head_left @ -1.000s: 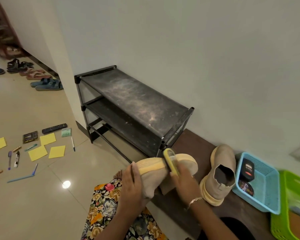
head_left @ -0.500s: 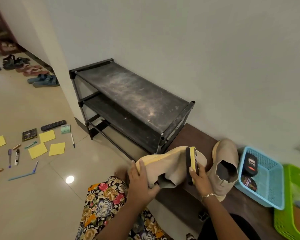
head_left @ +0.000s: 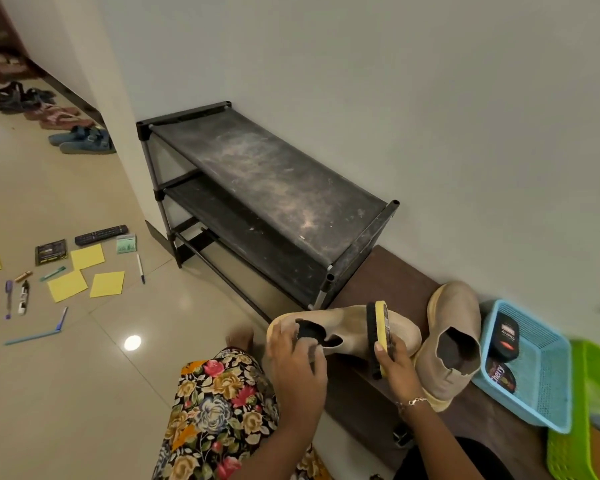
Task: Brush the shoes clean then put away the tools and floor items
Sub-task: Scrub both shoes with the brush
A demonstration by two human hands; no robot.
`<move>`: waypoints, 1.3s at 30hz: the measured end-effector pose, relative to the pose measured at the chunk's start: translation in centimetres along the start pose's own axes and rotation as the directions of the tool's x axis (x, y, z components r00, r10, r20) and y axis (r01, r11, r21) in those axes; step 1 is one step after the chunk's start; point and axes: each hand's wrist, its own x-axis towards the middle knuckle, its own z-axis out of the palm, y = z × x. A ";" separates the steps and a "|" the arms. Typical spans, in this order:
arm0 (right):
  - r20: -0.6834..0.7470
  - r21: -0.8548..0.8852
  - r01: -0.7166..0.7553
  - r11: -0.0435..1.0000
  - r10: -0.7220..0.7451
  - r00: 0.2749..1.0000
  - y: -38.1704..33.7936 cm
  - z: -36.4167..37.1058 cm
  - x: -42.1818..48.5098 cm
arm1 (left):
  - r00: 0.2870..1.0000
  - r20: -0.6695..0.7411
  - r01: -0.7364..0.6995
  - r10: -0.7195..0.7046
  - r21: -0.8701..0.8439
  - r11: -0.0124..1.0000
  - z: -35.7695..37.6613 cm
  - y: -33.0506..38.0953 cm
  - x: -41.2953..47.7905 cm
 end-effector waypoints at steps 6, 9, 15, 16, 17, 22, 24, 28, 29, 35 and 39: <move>-0.093 0.231 0.019 0.973 0.003 0.996 0.0 -0.8 0.1 | 0.782 0.306 0.622 -0.543 -0.445 0.644 0.3 5.7 2.9; -0.092 0.275 0.033 0.961 -0.008 0.996 -0.2 -1.0 0.2 | 0.508 0.483 0.839 -0.713 -0.467 0.281 0.9 6.4 4.6; -0.106 0.350 0.034 0.936 0.004 0.994 0.4 -1.7 -0.1 | 0.371 0.613 0.871 -0.697 -0.491 0.032 0.9 6.2 6.6; -0.109 0.357 0.025 0.934 0.015 0.994 0.6 -1.7 -0.3 | 0.381 0.620 0.880 -0.687 -0.471 0.062 1.0 5.9 6.6; -0.109 0.362 0.016 0.932 0.025 0.994 0.7 -1.6 -0.4 | 0.406 0.625 0.882 -0.667 -0.458 0.108 1.2 5.7 6.4; -0.102 0.392 0.006 0.920 0.037 0.994 0.5 -1.3 -1.1 | 0.907 0.345 0.350 -0.240 -0.302 0.887 0.7 4.6 4.8; -0.101 0.387 0.020 0.922 0.021 0.995 0.2 -1.3 -1.3 | 0.978 0.184 -0.108 0.099 0.041 0.993 0.7 2.8 5.1; -0.081 0.368 0.021 0.930 0.010 0.997 0.0 -1.2 -1.6 | 0.902 0.357 -0.401 0.241 0.493 0.772 0.4 1.7 7.1; -0.075 0.358 0.023 0.933 0.004 0.997 0.0 -1.2 -1.7 | 0.869 0.434 -0.466 0.238 0.556 0.688 0.5 1.8 7.5; -0.045 0.290 0.062 0.955 -0.052 0.998 0.0 -1.5 -2.1 | 0.883 0.411 -0.451 0.228 0.605 0.656 0.9 0.9 9.1; -0.084 0.227 0.121 0.966 -0.104 0.991 0.1 -1.8 -2.3 | 0.871 0.199 -0.486 0.450 0.491 0.723 0.6 -2.5 7.3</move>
